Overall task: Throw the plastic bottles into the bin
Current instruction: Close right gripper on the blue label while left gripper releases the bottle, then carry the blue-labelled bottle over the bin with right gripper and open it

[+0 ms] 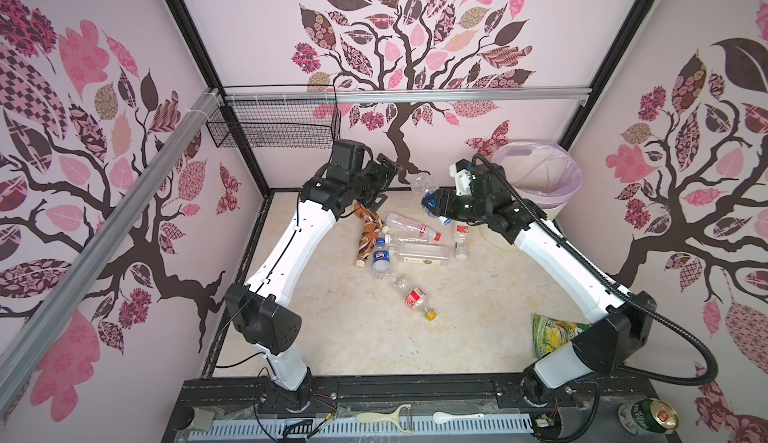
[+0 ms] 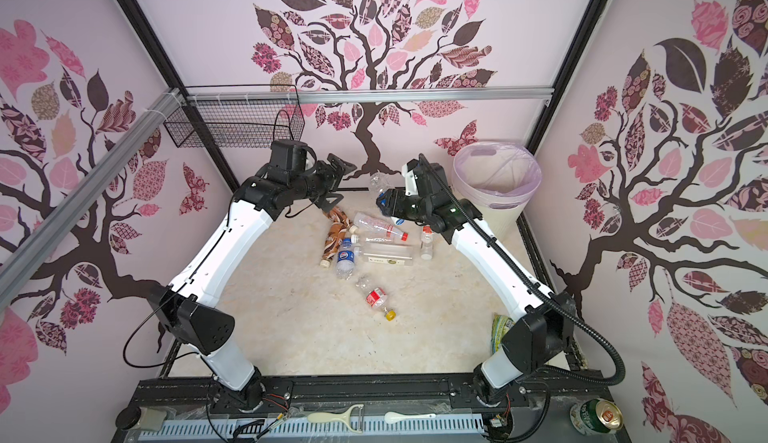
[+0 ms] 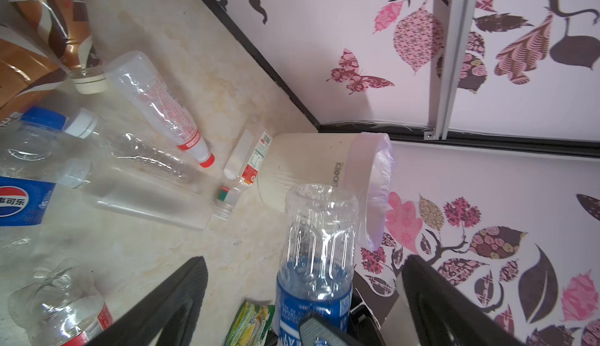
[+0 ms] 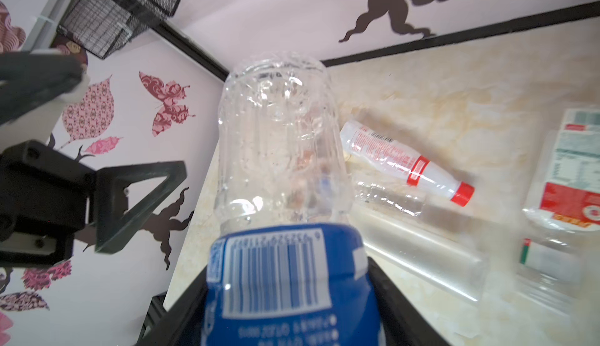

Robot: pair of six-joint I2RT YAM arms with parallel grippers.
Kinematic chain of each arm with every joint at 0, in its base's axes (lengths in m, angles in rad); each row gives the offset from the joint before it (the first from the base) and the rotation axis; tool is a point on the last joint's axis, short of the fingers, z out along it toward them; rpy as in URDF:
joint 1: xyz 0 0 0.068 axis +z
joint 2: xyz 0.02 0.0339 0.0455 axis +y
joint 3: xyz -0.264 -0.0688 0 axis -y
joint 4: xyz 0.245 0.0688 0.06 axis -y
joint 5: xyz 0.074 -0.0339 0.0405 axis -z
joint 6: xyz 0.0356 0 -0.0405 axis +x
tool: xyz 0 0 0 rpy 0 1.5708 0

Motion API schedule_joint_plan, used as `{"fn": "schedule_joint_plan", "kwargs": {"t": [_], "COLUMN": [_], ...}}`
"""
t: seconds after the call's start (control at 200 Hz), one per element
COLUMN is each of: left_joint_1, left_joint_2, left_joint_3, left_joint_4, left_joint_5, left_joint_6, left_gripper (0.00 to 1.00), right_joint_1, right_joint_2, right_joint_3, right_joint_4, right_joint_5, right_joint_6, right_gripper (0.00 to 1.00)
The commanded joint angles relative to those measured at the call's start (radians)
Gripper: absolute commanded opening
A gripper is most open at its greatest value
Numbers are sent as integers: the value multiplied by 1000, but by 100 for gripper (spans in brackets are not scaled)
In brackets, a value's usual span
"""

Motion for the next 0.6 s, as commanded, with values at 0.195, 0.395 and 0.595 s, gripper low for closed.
{"fn": "schedule_joint_plan", "kwargs": {"t": [0.195,0.395,0.595], "left_joint_1": [-37,-91,-144], "left_joint_2": [15,54,79], "left_joint_3": [112,194,244], "left_joint_4": [135,183,225], "left_joint_5": [50,73,92], "left_joint_6": [-44,-28,-16], "left_gripper": [98,98,98], "right_joint_1": [-142,-149,-150], "right_joint_2": [-29,-21,-18], "right_joint_3": [303,481,602], "right_joint_4": [-208,-163,-41], "right_joint_5": [336,584,757], "right_joint_6": [-196,-330,-465], "right_gripper": [54,54,54]}}
